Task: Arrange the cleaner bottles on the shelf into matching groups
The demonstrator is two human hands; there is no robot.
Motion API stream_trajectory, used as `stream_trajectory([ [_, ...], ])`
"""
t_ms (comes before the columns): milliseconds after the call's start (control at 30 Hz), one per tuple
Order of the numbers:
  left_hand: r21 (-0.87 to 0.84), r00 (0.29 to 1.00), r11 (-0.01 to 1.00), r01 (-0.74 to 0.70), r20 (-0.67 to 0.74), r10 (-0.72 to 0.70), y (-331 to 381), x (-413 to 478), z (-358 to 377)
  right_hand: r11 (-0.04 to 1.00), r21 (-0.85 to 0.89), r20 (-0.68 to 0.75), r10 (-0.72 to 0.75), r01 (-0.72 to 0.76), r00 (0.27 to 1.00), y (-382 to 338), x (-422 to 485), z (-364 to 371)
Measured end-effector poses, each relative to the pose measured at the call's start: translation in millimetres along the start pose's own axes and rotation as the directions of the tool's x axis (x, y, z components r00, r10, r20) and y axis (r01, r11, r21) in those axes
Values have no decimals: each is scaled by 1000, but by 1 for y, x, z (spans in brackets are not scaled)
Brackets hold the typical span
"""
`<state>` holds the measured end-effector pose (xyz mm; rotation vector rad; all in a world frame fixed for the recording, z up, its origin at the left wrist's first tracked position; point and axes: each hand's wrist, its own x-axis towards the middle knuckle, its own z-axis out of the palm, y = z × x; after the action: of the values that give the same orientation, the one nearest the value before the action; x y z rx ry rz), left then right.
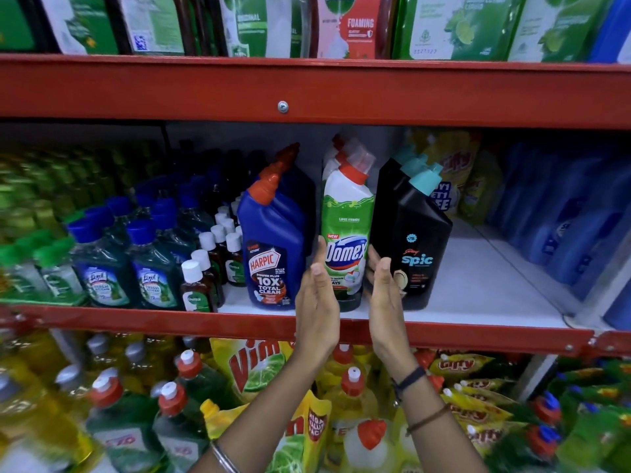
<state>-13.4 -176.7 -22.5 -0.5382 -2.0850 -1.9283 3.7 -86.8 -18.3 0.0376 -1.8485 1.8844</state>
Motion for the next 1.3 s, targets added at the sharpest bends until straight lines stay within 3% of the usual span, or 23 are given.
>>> stream_trajectory([
  [200,-72,999,997,-27,-35,24,1,-6,-3,995,-94,-21,-40,38,999,0,-14,7],
  [333,-179,967,966,-185,-207,147,3,-15,-19,958,-168,-148,-256,231,955,5,-39,30],
  [467,-135,930,967,-218,-328,164,3,-1,-46,978,-109,-7,-181,179,984,12,-39,58],
  [567,-54,943,993,-108,-322,85,-4,15,-65,988,-133,46,-70,75,997,12,-29,80],
  [767,-13,976,1000,-6,-217,3,-20,15,-85,999,-38,-18,-11,10,1000,22,-18,97],
  [1300,43,981,999,5,-194,4,-16,13,-93,992,-117,-34,-40,36,999,13,-19,99],
])
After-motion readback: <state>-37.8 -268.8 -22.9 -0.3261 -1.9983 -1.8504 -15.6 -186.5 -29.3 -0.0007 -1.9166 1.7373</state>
